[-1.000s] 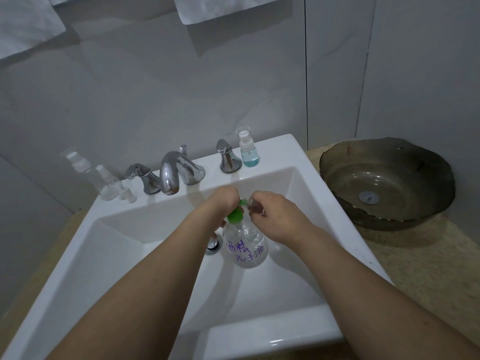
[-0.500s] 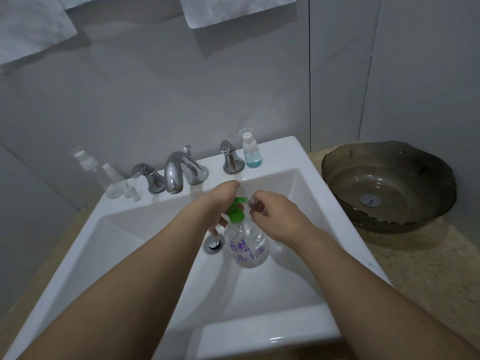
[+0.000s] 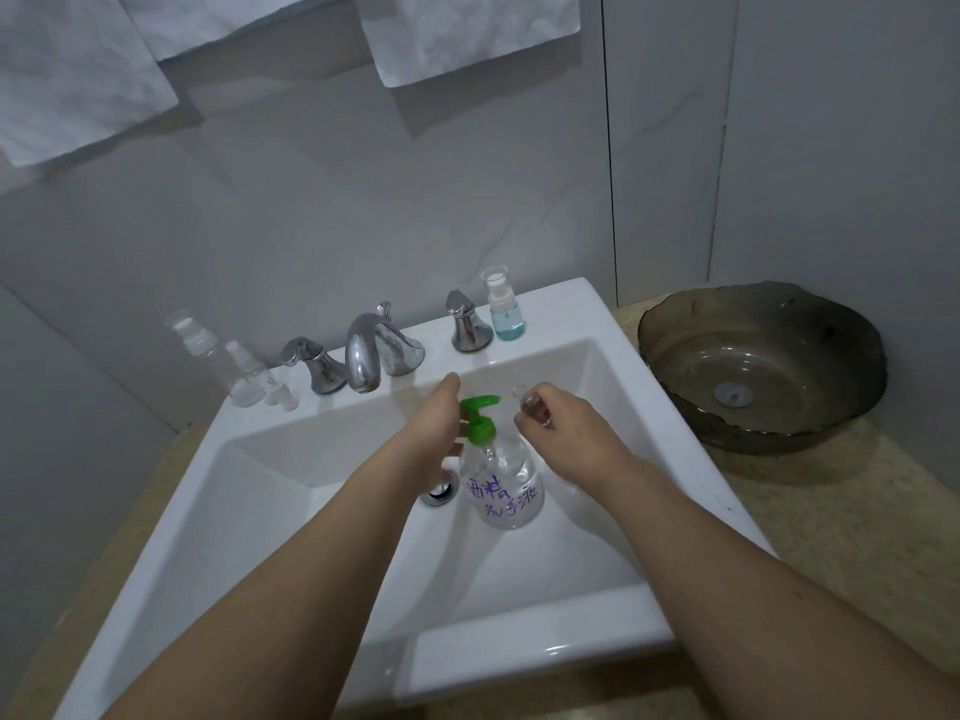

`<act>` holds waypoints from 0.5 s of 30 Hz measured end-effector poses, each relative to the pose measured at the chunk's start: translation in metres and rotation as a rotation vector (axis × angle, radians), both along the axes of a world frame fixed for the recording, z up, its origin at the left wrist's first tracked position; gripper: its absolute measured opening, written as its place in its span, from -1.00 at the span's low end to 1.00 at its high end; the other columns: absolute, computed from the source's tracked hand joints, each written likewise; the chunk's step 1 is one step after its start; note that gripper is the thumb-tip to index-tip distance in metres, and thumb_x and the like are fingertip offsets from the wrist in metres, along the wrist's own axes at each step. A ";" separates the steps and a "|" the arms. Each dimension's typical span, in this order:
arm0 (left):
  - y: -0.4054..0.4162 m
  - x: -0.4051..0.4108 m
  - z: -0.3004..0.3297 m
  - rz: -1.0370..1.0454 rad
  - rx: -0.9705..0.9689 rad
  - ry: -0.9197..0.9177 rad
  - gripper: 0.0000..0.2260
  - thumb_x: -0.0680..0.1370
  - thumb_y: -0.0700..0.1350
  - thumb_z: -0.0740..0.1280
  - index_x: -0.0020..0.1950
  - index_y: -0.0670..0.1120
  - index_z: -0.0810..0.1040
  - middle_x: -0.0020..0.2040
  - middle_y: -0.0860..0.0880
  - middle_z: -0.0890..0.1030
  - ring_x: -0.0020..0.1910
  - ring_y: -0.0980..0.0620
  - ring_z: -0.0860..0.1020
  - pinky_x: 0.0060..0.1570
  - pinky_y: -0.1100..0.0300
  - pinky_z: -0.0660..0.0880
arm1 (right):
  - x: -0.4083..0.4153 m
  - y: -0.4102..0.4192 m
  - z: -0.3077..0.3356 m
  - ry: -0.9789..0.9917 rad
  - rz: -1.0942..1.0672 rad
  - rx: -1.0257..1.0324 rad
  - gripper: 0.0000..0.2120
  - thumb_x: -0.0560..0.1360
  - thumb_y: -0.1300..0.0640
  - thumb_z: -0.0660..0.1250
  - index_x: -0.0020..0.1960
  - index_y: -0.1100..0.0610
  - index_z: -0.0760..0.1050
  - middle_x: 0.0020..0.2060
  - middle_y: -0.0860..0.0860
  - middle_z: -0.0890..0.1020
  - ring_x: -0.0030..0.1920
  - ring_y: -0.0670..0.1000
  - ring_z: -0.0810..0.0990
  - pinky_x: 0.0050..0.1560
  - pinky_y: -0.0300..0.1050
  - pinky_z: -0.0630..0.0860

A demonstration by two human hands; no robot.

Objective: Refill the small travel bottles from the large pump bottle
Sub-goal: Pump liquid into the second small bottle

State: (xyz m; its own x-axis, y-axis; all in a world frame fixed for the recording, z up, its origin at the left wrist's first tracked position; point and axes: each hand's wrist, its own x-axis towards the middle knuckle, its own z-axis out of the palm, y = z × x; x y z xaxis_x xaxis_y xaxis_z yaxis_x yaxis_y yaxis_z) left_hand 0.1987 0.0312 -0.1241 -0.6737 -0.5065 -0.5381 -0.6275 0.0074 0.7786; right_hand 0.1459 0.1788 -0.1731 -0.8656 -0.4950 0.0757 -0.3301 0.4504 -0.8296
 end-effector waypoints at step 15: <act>-0.019 0.075 0.039 -0.233 -0.066 -0.068 -0.43 0.62 0.28 -0.04 0.25 -0.11 0.51 0.22 -0.12 0.55 0.20 -0.18 0.50 0.26 -0.19 0.34 | 0.070 0.012 0.036 -0.059 -0.218 -0.270 -0.79 0.58 -0.08 0.22 0.05 0.06 0.42 -0.02 -0.06 0.59 0.00 -0.04 0.54 -0.03 -0.13 0.39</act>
